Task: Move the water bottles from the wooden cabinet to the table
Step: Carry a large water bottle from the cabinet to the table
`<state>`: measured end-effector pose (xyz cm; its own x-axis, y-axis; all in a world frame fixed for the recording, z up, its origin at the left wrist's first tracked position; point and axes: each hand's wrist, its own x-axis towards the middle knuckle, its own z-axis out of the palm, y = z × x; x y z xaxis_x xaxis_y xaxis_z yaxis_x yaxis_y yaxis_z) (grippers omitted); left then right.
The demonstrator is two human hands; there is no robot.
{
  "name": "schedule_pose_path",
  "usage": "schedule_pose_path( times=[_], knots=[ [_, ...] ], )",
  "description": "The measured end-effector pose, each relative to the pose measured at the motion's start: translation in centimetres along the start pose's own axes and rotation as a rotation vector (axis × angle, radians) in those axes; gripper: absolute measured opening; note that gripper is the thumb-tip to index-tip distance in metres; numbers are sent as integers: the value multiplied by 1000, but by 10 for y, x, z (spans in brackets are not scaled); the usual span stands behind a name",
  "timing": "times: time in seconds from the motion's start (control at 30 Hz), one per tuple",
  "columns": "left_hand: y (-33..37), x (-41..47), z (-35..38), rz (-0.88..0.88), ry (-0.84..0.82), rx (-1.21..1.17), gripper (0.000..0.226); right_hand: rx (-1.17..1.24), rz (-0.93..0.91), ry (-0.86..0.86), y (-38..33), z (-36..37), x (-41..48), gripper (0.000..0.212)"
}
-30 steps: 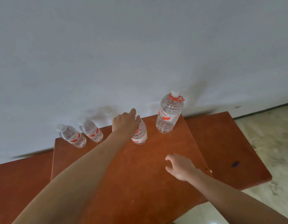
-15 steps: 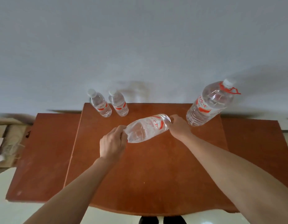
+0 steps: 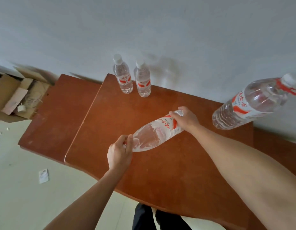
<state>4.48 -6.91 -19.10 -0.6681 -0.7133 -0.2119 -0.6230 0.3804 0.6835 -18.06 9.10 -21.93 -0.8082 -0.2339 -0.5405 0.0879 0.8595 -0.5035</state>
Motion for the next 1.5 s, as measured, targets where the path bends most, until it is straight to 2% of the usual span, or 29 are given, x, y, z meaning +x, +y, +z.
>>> schedule_pose_path(
  times=[0.23, 0.4, 0.67, 0.83, 0.97, 1.13, 1.4, 1.5],
  knots=[
    [0, -70, -74, -185, -12, 41, 29, -186, -29, -173, -3, 25, -102, 64],
    [-27, -137, -141, -295, 112, 91, 28, -257, -147, -273, -40, 59, -168, 64],
    [-112, -256, -242, -481, 358, -91, 28, -440, -457, -425, -126, 144, -271, 65],
    [-192, -342, -310, -636, 550, -157, 28, -501, -650, -511, -186, 235, -367, 64],
    [-253, -402, -360, -699, 631, -141, 29, -500, -695, -585, -213, 310, -446, 63],
    [-335, -486, -439, -808, 751, -83, 34, -617, -798, -666, -244, 415, -554, 73],
    [-440, -595, -528, -960, 988, -100, 42, -793, -1067, -790, -319, 563, -708, 72],
    [-481, -622, -554, -1017, 1057, -121, 44, -820, -1142, -843, -345, 621, -759, 63]
  ],
)
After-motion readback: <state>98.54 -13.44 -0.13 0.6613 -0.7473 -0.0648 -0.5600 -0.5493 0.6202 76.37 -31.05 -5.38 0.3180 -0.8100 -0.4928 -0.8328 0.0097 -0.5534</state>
